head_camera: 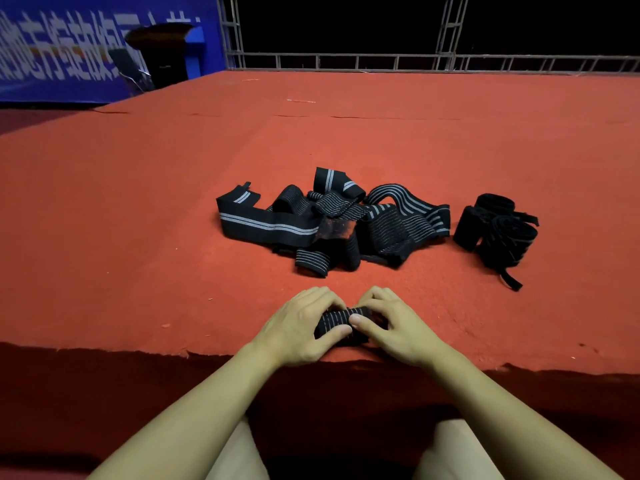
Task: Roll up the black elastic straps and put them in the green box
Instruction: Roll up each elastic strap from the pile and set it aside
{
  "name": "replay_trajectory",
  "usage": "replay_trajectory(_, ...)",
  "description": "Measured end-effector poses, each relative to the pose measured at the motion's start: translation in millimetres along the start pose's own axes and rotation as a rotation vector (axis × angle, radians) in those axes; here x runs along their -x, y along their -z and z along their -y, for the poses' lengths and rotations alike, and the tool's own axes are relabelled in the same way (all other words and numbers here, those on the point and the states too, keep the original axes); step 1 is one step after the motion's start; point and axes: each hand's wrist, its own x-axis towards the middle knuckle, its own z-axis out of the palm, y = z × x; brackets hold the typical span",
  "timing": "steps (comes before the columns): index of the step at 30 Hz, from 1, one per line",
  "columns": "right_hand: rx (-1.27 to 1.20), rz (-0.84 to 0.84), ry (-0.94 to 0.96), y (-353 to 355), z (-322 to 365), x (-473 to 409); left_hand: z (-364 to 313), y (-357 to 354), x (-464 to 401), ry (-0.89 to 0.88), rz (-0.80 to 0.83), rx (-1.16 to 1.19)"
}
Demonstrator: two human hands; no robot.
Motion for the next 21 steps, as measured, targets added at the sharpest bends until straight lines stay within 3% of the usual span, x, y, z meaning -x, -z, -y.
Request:
replay_trajectory(9, -0.087, -0.035, -0.042, 3, 5, 5, 4, -1, -3, 0.138, -0.006, 0.114)
replay_trajectory(16, -0.488, 0.259, -0.206, 15, 21, 12, -11, 11, 7, 0.152, -0.097, 0.274)
replay_trajectory(21, -0.630, 0.126, -0.227, 15, 28, 12, -22, 19, 7, 0.190, -0.193, 0.383)
